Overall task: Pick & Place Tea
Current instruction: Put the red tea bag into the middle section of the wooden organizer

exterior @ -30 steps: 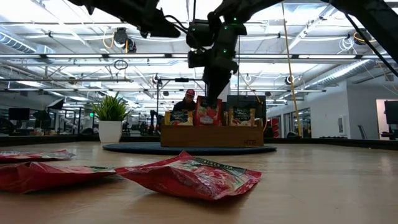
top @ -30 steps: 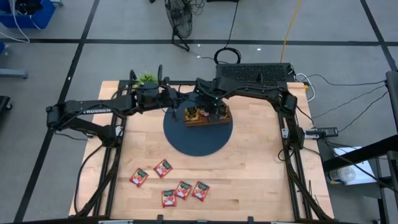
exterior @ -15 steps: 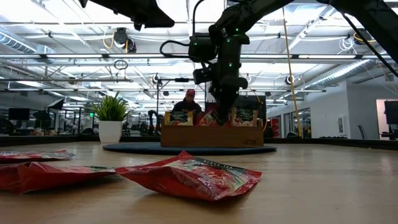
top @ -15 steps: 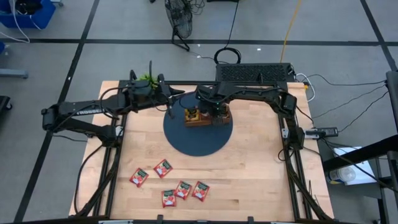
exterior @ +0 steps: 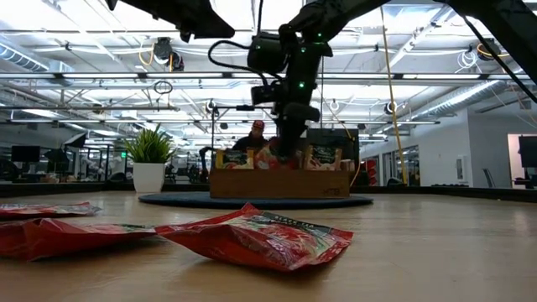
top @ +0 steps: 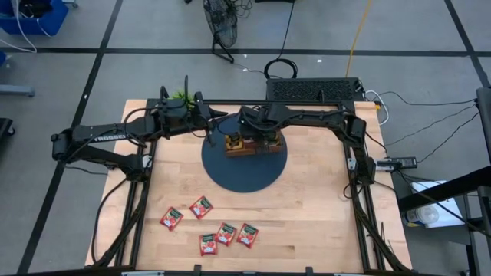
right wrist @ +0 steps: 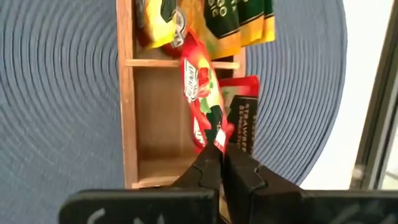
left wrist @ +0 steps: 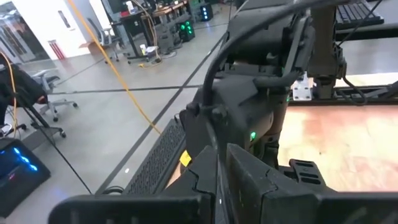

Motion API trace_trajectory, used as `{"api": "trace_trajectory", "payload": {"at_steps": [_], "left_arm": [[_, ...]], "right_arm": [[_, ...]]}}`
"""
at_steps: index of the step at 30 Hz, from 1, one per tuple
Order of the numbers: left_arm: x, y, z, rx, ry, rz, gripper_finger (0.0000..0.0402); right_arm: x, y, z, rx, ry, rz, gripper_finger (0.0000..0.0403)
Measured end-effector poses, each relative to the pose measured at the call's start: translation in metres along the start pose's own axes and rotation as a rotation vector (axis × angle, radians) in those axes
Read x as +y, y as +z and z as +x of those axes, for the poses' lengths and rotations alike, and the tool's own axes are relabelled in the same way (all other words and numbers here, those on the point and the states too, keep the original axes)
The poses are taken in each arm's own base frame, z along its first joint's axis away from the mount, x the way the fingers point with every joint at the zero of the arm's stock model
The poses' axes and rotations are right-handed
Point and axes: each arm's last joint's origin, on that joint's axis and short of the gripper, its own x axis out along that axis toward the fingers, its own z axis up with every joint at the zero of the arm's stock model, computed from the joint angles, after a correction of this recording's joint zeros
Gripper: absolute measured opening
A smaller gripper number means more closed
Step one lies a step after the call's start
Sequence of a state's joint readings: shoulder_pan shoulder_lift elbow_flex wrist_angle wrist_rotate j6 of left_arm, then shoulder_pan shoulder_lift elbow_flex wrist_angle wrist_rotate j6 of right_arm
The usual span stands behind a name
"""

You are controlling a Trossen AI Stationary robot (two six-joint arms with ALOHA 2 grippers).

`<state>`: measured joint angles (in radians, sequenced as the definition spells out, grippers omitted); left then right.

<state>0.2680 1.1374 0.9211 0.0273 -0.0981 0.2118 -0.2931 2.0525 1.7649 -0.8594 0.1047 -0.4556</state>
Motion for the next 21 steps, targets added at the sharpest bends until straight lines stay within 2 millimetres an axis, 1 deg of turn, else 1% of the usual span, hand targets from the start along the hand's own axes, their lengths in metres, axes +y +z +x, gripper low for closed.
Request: {"api": "trace_trajectory", "payload": {"at_steps": [8,13,17,21], "left_arm": [[0.000,-0.001,0.000,0.010,-0.002,-0.011,0.0042],[0.000,-0.004,0.000,0.041,-0.006,-0.005,0.0042],[0.001,-0.012,0.003,0.106,-0.004,-0.013,0.0042],[-0.003,-0.024,0.014,0.178,-0.006,-0.075,0.0042]], "right_arm": [[0.006,0.009,-0.001,-0.053,-0.017,-0.016,0.0000],[0.012,0.007,-0.006,-0.009,-0.040,-0.033,0.0000],[0.016,0.007,-0.021,-0.006,-0.074,-0.047,0.0000],[0.021,0.011,-0.048,-0.088,-0.098,-0.055,0.0000]]}}
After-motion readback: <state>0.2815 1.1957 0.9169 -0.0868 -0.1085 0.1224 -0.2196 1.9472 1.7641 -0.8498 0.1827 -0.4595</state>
